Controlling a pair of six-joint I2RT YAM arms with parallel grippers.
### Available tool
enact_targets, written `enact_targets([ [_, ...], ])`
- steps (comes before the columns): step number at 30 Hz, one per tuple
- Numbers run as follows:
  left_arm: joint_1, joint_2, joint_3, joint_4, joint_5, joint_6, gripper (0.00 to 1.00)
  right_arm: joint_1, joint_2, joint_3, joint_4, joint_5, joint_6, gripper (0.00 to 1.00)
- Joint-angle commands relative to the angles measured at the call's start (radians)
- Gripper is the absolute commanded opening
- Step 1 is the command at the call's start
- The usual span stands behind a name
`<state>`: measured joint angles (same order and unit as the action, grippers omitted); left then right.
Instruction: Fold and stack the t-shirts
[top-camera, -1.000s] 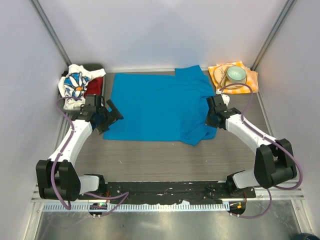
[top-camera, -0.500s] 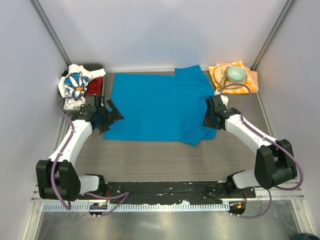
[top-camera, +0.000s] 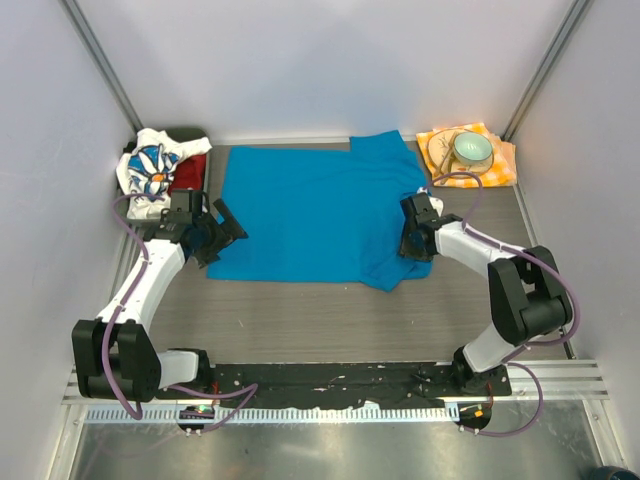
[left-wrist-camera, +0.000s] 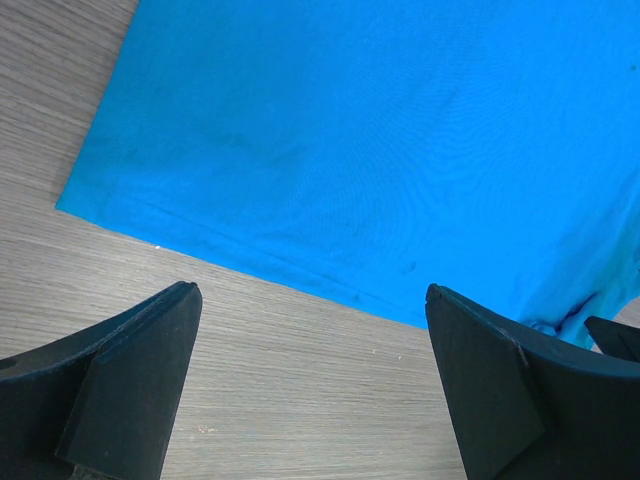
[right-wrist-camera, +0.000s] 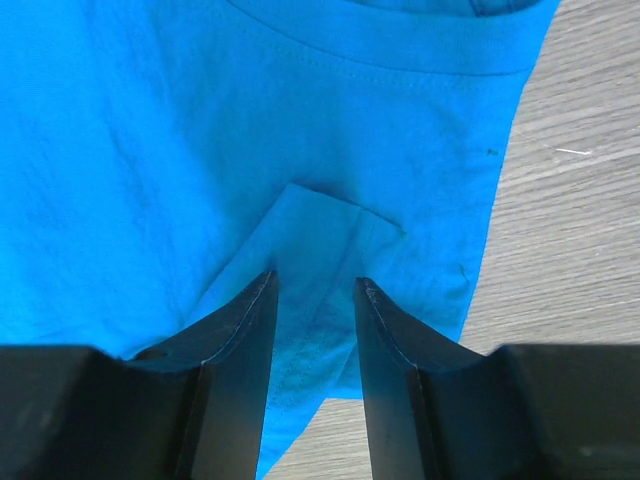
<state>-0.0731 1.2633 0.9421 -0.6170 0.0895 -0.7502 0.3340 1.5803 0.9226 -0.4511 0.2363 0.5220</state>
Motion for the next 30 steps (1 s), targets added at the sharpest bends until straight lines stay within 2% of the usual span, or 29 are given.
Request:
enact_targets([
  [1,-0.004,-0.001,0.004,0.026,0.0,0.02,1.0,0.007,0.01,0.004,0.058,0.0,0.004,0.42],
  [4,-0.004,-0.002,0.006,0.025,0.0,0.018,1.0,0.007,0.021,-0.01,0.072,-0.002,0.006,0.38],
  [8,-0.004,-0.004,0.003,0.025,-0.001,0.018,1.0,0.007,0.033,-0.019,0.081,-0.005,0.01,0.28],
  [13,-0.004,-0.01,0.0,0.025,-0.005,0.018,1.0,0.008,0.033,-0.021,0.081,-0.003,0.01,0.22],
  [20,-0.004,-0.01,0.0,0.023,-0.002,0.018,1.0,0.023,0.003,0.005,0.042,0.021,0.01,0.04],
  [23,-0.004,-0.012,0.0,0.026,-0.002,0.018,1.0,0.057,-0.037,0.041,-0.012,0.063,0.007,0.01],
  [30,-0.004,-0.021,-0.003,0.031,0.006,0.017,1.0,0.164,-0.192,0.139,-0.181,0.164,0.026,0.01],
])
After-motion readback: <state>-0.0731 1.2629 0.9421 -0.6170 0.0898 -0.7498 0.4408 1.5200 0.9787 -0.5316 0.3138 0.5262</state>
